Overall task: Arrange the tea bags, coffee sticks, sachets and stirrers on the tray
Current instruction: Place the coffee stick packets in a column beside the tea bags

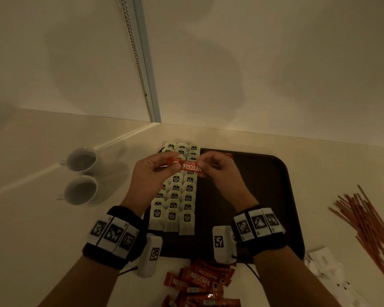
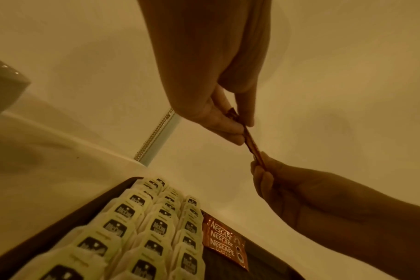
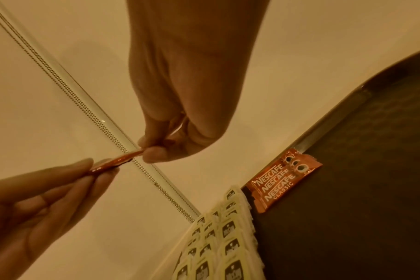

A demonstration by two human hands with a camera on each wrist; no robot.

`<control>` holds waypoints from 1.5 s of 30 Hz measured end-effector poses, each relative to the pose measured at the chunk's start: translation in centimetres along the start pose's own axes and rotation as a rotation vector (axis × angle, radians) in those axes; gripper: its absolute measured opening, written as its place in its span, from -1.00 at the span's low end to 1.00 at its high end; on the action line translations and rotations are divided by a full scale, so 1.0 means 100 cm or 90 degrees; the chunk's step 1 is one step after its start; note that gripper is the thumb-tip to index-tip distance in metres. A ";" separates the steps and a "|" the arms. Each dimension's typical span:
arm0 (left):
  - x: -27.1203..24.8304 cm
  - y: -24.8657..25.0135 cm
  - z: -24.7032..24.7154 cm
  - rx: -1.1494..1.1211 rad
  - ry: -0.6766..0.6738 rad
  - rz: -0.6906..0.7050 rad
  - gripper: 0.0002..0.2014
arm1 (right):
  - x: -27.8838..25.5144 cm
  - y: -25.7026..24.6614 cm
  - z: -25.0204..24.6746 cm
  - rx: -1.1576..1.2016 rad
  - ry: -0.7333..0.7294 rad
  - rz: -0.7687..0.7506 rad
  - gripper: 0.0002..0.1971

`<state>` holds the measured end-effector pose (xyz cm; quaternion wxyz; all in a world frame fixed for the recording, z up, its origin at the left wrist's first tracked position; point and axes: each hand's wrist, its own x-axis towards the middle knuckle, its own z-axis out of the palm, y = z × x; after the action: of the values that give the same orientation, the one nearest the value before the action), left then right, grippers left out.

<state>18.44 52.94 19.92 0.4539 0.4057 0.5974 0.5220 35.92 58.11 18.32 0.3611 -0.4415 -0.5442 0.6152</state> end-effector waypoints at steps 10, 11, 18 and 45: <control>-0.004 0.001 0.005 0.036 -0.076 -0.028 -0.89 | -0.002 -0.014 0.003 0.163 -0.005 -0.019 -0.75; -0.004 -0.001 0.006 0.059 -0.093 -0.045 -0.89 | -0.001 -0.018 0.003 0.159 -0.016 -0.015 -0.79; 0.002 0.002 0.009 -0.002 -0.044 -0.035 -0.90 | 0.000 -0.038 0.000 -0.212 -0.123 -0.054 -0.78; -0.001 0.003 0.023 -0.196 -0.058 -0.065 -0.83 | -0.007 -0.053 -0.022 -0.202 -0.066 -0.087 -0.83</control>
<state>20.70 53.49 20.18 0.5636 0.3237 0.5088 0.5646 37.99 59.02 23.66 0.2991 -0.4229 -0.6811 0.5175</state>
